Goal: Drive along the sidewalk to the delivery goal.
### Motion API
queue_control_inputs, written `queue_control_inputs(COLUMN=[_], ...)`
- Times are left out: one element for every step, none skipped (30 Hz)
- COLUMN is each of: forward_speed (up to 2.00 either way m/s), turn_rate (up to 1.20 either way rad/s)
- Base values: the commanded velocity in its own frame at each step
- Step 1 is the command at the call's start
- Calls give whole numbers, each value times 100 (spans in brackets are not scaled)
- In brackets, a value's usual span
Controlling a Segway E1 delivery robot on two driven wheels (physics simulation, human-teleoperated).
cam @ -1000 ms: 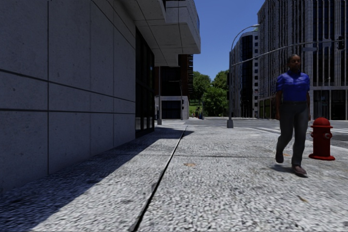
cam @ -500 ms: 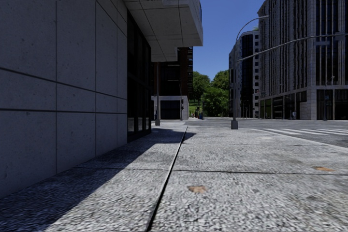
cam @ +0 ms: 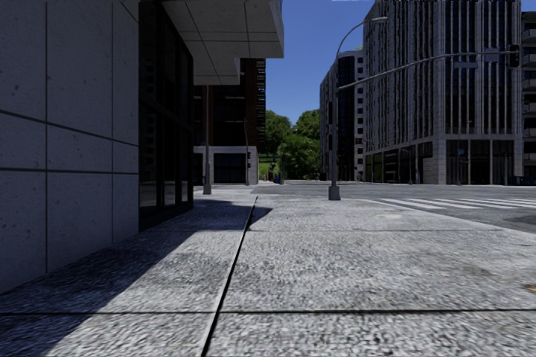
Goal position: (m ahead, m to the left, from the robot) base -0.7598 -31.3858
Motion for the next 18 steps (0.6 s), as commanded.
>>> queue_control_inputs(forward_speed=[200, 200, 200, 200, 200, 200, 200, 200, 200, 200, 200, 200, 200, 200, 200, 200, 200, 200], turn_rate=[-39, -39, -39, -39, -39, -39, -39, -39, -39, -39, -39, -39, -39, -39, -39, -39, -39, -39])
